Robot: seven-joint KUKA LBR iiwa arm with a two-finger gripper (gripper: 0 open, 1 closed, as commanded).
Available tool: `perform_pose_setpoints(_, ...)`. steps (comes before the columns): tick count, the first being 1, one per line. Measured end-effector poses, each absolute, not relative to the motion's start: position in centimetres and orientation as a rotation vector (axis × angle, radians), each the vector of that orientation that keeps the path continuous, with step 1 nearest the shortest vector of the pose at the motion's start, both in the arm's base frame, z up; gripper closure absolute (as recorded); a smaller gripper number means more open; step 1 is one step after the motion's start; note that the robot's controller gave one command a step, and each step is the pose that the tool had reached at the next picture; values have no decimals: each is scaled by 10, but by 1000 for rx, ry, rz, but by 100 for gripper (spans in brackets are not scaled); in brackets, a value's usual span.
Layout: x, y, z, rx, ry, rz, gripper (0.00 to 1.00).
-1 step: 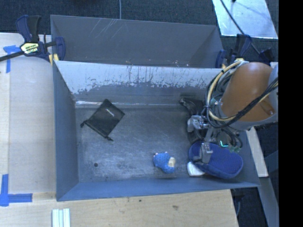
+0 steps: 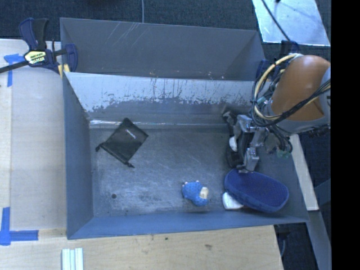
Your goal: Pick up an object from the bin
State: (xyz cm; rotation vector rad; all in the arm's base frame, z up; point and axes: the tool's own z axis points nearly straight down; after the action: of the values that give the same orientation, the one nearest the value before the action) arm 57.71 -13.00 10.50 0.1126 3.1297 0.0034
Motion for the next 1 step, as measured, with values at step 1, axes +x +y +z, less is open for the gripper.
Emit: perform_pose_setpoints(1,580,-131,77,-615,3071,20,0)
